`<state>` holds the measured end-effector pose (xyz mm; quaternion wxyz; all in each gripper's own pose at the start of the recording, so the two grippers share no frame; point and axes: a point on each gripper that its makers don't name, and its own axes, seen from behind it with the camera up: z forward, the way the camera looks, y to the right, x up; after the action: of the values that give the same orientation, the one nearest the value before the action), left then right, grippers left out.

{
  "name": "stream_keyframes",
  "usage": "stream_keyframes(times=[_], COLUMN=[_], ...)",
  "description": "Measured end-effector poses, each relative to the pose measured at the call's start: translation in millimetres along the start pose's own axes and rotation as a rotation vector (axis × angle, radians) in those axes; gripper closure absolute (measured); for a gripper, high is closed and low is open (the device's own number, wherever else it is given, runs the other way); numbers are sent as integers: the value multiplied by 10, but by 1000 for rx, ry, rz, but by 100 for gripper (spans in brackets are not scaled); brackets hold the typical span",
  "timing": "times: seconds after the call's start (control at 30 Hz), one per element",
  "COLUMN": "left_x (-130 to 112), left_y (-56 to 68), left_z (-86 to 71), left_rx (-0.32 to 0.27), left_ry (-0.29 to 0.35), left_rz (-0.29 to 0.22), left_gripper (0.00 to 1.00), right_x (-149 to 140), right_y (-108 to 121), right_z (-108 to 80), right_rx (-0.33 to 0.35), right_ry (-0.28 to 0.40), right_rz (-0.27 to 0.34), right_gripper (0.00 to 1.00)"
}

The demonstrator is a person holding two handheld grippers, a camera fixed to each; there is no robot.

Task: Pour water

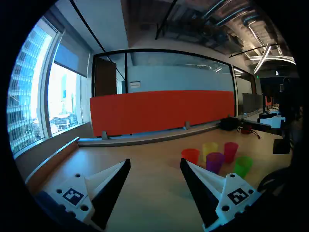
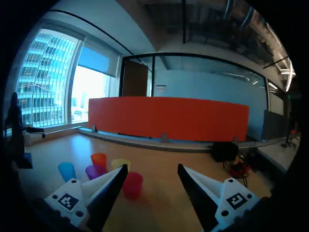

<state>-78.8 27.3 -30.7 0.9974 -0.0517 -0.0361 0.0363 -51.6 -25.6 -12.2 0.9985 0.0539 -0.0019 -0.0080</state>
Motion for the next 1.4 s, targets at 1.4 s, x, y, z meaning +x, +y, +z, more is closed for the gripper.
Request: stream_keyframes(times=[1.4], left_x=[-114], left_y=[-220], left_z=[111], left_rx=[205], left_ry=[96], left_rz=[-75], left_gripper=[4], right_x=[303], right_y=[453], right_z=[-388], right_rx=[-282], right_ry=[157], right_rz=[74], right_gripper=[1])
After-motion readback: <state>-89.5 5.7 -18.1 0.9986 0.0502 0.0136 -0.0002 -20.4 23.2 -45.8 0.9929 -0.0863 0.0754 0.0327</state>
